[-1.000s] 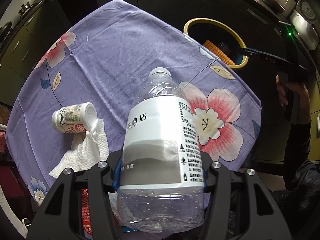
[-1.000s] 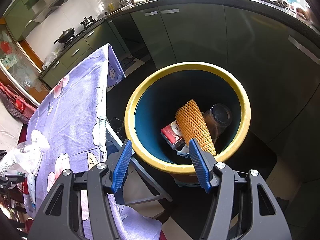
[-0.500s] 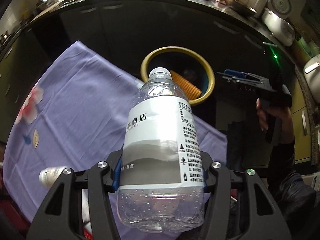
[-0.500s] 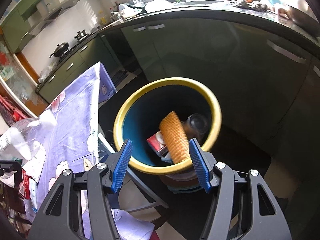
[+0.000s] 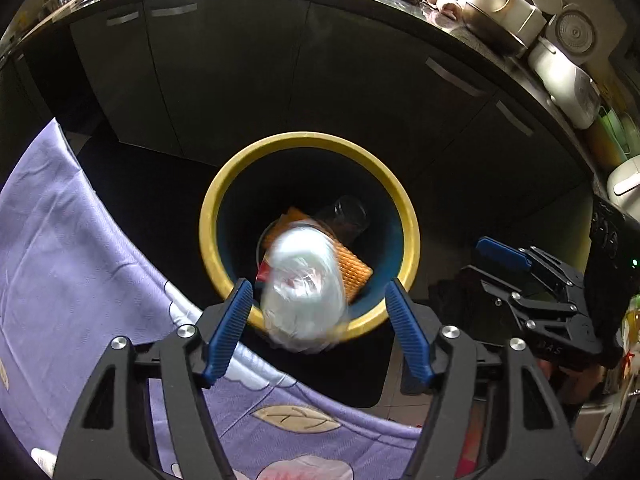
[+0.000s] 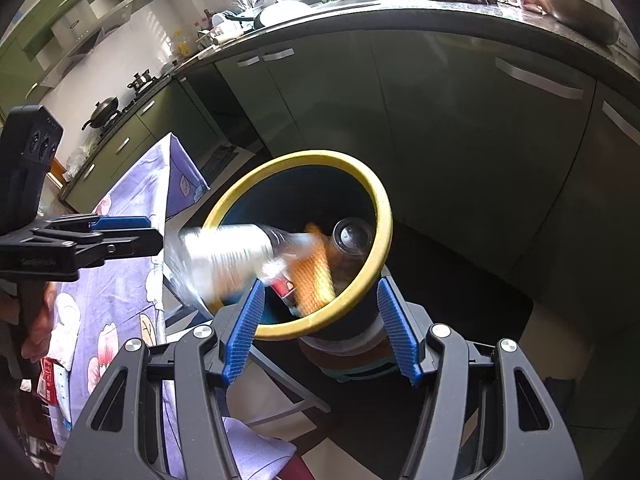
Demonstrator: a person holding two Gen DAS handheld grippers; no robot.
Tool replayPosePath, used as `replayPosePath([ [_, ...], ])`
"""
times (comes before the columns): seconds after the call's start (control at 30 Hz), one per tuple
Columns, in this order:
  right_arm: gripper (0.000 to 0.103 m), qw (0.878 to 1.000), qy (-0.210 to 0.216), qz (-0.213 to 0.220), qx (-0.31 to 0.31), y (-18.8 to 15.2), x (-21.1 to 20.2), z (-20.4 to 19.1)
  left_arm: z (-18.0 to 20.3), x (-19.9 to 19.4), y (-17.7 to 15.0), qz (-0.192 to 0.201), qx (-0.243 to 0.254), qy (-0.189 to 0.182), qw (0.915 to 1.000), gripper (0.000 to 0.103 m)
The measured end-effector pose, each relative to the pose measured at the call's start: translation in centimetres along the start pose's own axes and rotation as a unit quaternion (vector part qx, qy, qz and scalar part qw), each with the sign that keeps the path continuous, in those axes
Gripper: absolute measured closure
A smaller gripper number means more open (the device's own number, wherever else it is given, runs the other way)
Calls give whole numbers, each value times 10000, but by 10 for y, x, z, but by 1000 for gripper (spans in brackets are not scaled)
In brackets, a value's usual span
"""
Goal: Collect trash
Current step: 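Move the left gripper back toward the table, then grasp the white supplement bottle with the right gripper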
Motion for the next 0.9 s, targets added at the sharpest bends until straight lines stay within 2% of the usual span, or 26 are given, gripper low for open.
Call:
replayPosePath([
  [0.1, 44, 10000, 35, -19, -30, -1, 3, -5, -4, -24, -11, 181, -22, -86, 9998, 37],
  [0.37, 44, 9992, 147, -116, -363, 0, 10, -40, -20, -116, -57, 1053, -211, -74, 9942, 32],
  [0.53, 44, 9976, 202, -176, -638, -2, 9, -71, -52, -160, -94, 1498, -533, -19, 9873, 30],
  [0.7, 44, 9924, 479, -352, -1080, -3, 15, -120, -104, -202, -141, 1940, -1009, 207, 9756, 30],
  [0.8, 44, 9862, 704, -522, -1406, -7, 24, -157, -139, -224, -170, 2161, -1357, 438, 9659, 28],
  [0.9, 44, 9740, 1045, -794, -1846, -14, 40, -212, -176, -248, -202, 2411, -1717, 722, 9525, 27],
])
Point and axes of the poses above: each gripper's, at about its wrist camera, not at the fingertips, and x roughly the way its jaws point, z to its right, y to its top, the point moved 8 cm from there along x, roughly the way its jaws point, and after that the axes turned 1 degree about -y, right-handed, at the moved point
